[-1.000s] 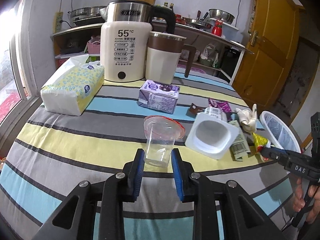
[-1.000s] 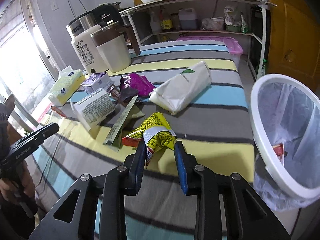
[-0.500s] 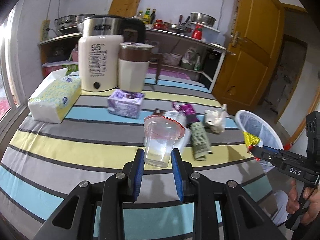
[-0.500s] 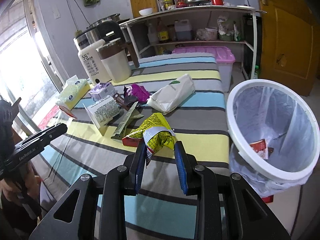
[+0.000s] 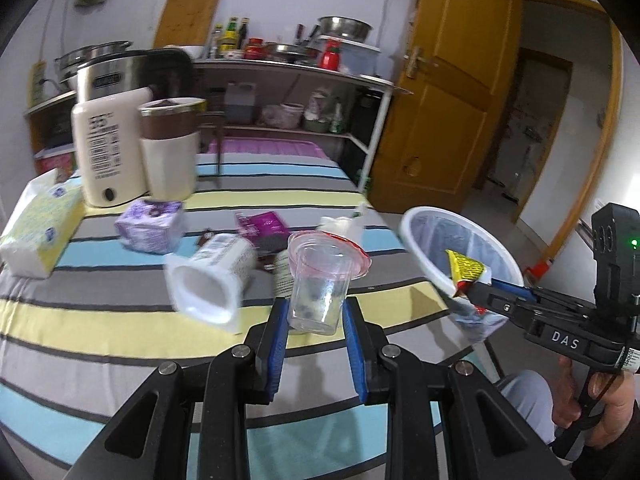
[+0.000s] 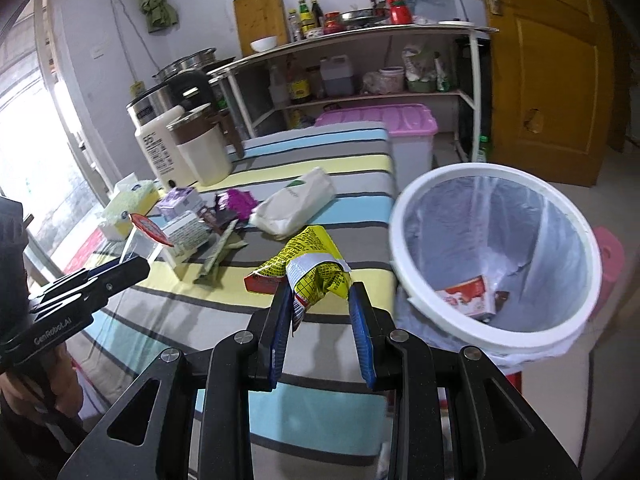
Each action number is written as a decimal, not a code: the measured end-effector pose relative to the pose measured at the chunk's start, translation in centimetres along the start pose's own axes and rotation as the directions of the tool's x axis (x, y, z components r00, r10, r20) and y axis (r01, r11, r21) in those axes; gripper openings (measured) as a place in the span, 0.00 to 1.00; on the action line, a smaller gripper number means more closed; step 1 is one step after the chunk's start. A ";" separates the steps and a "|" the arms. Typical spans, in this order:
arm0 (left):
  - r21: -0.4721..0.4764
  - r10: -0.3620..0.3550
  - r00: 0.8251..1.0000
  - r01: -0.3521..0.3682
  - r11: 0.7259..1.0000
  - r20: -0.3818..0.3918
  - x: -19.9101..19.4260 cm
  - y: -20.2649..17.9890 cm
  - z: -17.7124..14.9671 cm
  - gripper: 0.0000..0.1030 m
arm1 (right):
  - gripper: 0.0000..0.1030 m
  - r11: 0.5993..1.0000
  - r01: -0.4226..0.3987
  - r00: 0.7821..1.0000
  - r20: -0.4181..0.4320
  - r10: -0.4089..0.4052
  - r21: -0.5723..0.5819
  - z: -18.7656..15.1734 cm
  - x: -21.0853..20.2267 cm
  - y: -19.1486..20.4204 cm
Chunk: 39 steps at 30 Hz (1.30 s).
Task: Collect trash
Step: 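Lift the cup and snack bag and carry them toward the white bin, then open both grippers over the white bin to drop cup and snack bag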
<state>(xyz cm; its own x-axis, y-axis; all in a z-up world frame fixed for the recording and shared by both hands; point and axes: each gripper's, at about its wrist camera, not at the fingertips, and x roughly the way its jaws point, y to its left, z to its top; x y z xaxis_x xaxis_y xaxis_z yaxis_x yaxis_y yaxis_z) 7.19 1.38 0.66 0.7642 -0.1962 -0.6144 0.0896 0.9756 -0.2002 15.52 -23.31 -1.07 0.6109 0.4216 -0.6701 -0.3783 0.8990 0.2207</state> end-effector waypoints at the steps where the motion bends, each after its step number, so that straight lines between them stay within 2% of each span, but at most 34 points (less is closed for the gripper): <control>1: 0.011 -0.010 1.000 0.010 1.000 -0.001 0.3 -0.6 0.2 0.27 | 0.30 1.000 0.007 1.000 0.002 -0.007 0.005 0.0 -0.2 -0.4; 15: 0.113 -0.136 0.990 0.139 0.984 -0.036 4.5 -7.6 2.5 0.27 | 0.30 0.989 0.128 0.991 0.034 -0.130 0.072 0.3 -2.0 -5.9; 25: 0.155 -0.181 0.979 0.193 0.969 -0.089 8.4 -11.4 3.6 0.27 | 0.30 0.977 0.182 0.983 0.014 -0.184 0.108 0.2 -1.7 -9.1; 39: 0.194 -0.219 0.960 0.251 0.948 -0.175 13.8 -14.9 4.3 0.28 | 0.31 0.962 0.234 0.972 -0.030 -0.232 0.138 0.0 -0.8 -12.0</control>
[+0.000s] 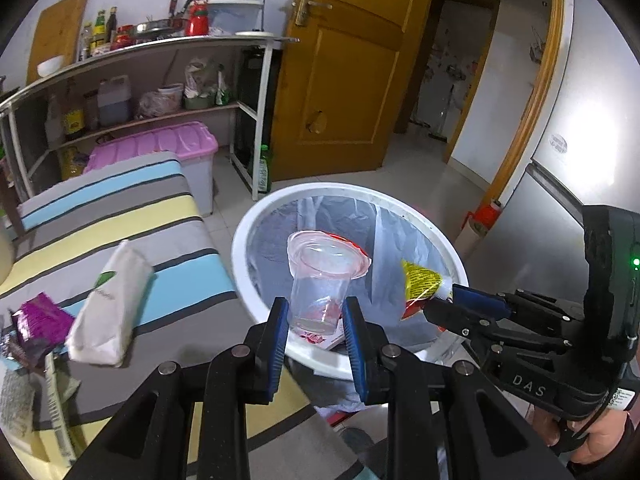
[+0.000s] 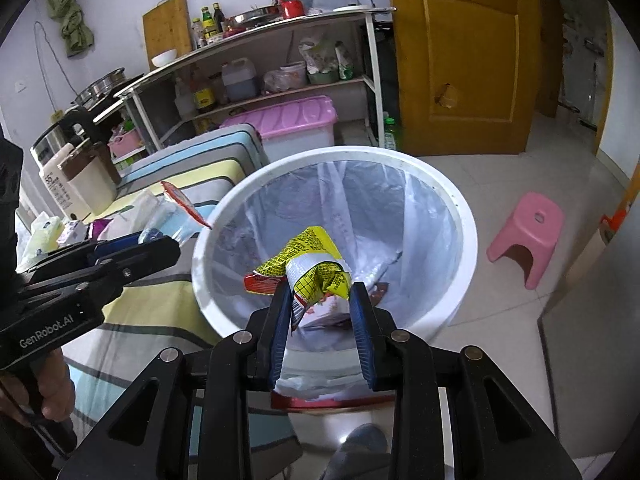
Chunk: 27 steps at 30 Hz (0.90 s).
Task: Collect trash
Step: 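Open both grippers over the white bin to drop cup and snack bag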
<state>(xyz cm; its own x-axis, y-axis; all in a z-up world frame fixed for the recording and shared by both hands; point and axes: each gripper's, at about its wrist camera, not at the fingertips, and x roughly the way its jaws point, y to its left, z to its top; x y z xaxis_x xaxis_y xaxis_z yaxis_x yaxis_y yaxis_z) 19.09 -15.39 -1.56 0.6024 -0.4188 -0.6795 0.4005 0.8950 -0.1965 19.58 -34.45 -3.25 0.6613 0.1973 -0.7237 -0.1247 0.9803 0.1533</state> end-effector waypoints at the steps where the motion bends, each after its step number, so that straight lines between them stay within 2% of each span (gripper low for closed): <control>1: 0.000 -0.003 1.000 0.003 1.000 -0.007 0.4 0.0 0.2 0.28 | 0.31 1.000 0.004 1.000 -0.003 -0.004 0.003 0.1 0.2 -0.1; 11: -0.019 -0.025 1.000 0.024 1.000 -0.014 1.3 0.1 0.3 0.28 | 0.33 1.000 0.018 1.000 0.000 -0.018 0.010 0.0 0.4 -0.5; 27: -0.041 -0.038 0.999 0.039 0.998 0.021 -0.9 0.3 -0.4 0.28 | 0.35 1.000 -0.003 0.999 0.035 0.003 -0.015 -0.4 -1.2 1.0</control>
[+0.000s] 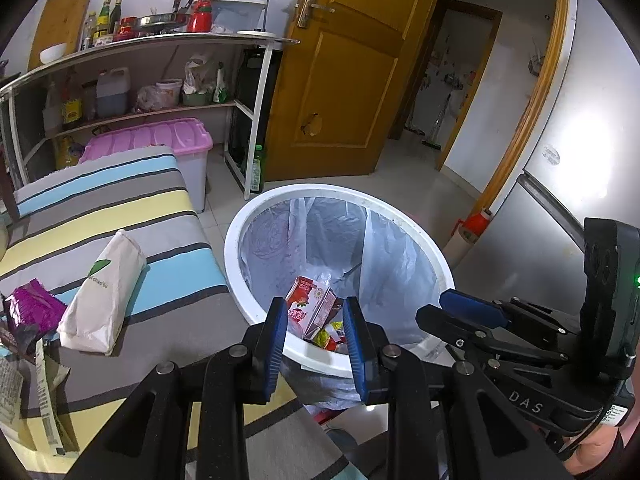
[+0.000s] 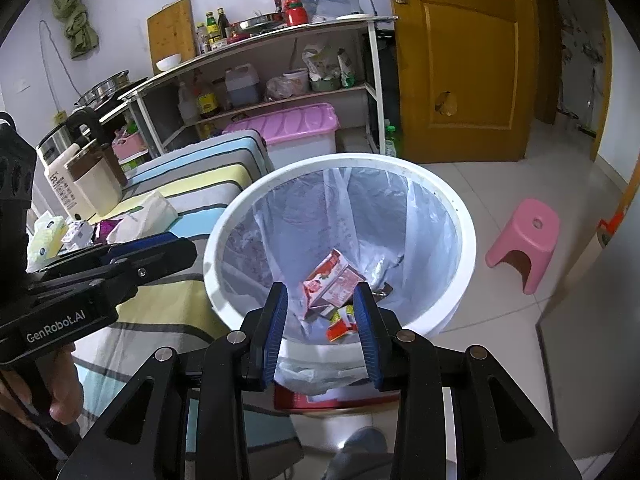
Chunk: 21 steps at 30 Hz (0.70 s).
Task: Collect trash
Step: 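Open both grippers over the white bin to drop cup and snack bag, then move both open grippers back from the bin to the table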
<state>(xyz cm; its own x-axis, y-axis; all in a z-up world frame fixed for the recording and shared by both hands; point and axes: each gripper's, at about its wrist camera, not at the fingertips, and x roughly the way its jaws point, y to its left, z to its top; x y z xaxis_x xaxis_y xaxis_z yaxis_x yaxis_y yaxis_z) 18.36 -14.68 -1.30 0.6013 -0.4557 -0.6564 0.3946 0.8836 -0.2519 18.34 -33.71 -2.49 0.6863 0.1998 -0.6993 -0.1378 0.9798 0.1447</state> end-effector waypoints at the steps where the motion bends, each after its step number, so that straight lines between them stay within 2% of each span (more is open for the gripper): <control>1: 0.000 0.000 1.000 0.000 1.000 0.003 -0.2 0.0 -0.1 0.28 | 0.35 1.000 -0.001 1.000 0.003 0.001 -0.002 0.0 -0.1 0.1; 21: -0.030 0.038 0.997 -0.036 0.999 0.064 -5.3 1.0 -2.1 0.28 | 0.37 0.999 -0.024 0.998 0.061 0.026 -0.042 -0.2 -3.2 3.0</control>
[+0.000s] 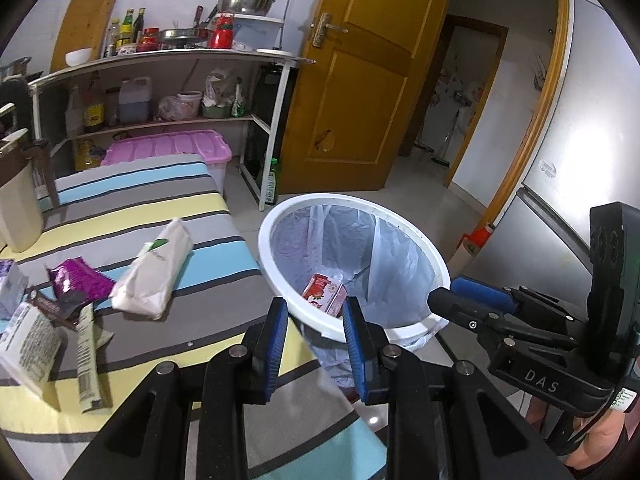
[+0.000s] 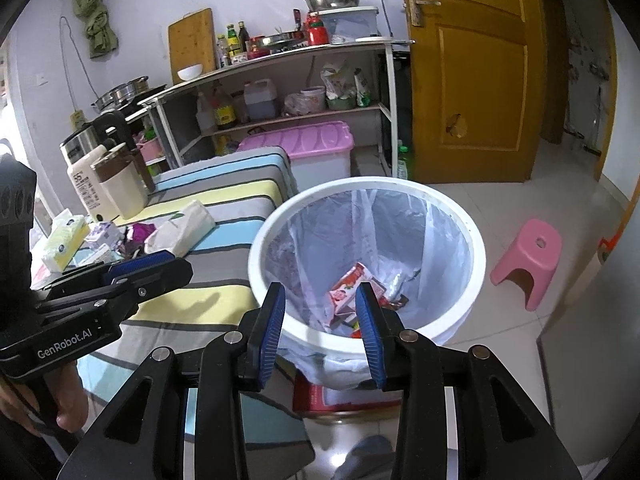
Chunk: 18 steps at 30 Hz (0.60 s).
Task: Collect trash
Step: 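Move both open grippers back from the bin to the table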
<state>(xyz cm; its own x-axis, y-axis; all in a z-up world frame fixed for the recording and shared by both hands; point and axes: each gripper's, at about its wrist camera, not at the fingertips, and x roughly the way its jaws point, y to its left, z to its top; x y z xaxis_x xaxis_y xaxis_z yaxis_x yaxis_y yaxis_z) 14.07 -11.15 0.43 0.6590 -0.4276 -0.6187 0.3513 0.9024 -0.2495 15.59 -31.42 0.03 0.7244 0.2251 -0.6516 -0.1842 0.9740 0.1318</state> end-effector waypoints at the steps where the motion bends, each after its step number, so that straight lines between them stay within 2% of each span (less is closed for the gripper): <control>1: -0.002 0.004 1.000 -0.004 1.000 0.004 -0.4 0.1 -0.2 0.28 | 0.37 1.000 -0.004 1.000 0.001 0.004 -0.003 0.0 -0.1 0.3; 18: -0.053 0.097 0.994 -0.094 0.994 0.058 -5.7 3.0 -2.5 0.28 | 0.37 0.992 -0.085 0.996 -0.022 0.083 -0.092 -0.8 -0.6 5.3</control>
<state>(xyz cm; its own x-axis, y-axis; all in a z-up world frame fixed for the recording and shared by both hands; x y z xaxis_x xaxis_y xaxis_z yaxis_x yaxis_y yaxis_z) 9.72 -5.87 1.35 0.7275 -0.3402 -0.5958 0.2516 0.9402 -0.2296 13.64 -26.39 0.54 0.6921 0.3050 -0.6542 -0.3055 0.9449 0.1174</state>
